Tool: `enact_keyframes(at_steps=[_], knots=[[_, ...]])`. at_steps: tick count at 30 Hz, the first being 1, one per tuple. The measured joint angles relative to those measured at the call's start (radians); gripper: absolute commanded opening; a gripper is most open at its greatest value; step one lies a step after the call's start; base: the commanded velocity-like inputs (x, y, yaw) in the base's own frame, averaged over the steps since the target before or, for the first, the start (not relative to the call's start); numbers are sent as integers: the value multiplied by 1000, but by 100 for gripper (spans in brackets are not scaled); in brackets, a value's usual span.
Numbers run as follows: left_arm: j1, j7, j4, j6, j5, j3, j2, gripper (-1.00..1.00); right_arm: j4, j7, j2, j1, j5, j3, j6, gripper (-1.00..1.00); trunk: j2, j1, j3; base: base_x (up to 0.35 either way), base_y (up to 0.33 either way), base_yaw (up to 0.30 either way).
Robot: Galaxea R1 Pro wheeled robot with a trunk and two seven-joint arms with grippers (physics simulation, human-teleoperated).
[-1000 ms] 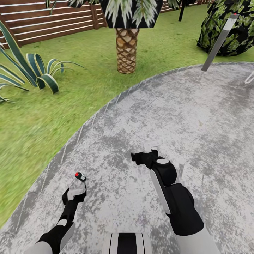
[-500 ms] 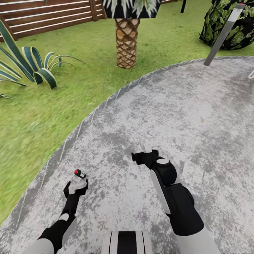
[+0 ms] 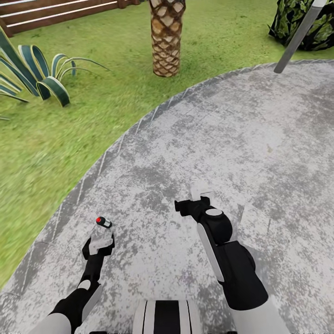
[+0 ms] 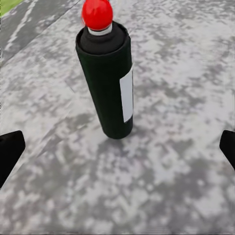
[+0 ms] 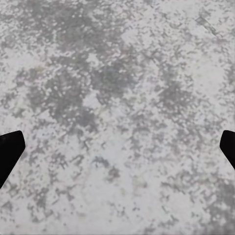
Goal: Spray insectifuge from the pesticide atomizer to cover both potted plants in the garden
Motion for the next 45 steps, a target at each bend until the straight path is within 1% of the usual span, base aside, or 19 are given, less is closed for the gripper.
enact_keyframes(at_steps=[4, 11, 18, 22, 28, 45], knots=[[0, -8, 0, 0, 3, 8, 5, 100, 0, 0, 0, 0, 0, 0, 0, 100, -1, 2, -15, 0, 0, 0], [0, -11, 0, 0, 2, 12, 7, 100, 0, 0, 0, 0, 0, 0, 0, 100, -3, 5, -43, 0, 0, 0], [0, -2, 0, 0, 0, 5, 1, 100, 0, -1, 0, 0, 0, 0, 0, 100, -3, 5, -43, 0, 0, 0], [0, 0, 3, 0, 0, 2, 5, 100, 0, -1, 0, 0, 0, 0, 0, 100, -3, 5, -43, 59, 0, 0], [0, 0, 9, 0, -2, 2, 7, 100, 0, -2, 0, 0, 0, 0, 0, 100, -3, 5, -43, 200, 0, 0], [0, 1, 13, 0, -1, 1, 8, 100, 0, -2, 0, 1, 0, 0, 0, 100, -3, 5, -43, 73, 0, 0]])
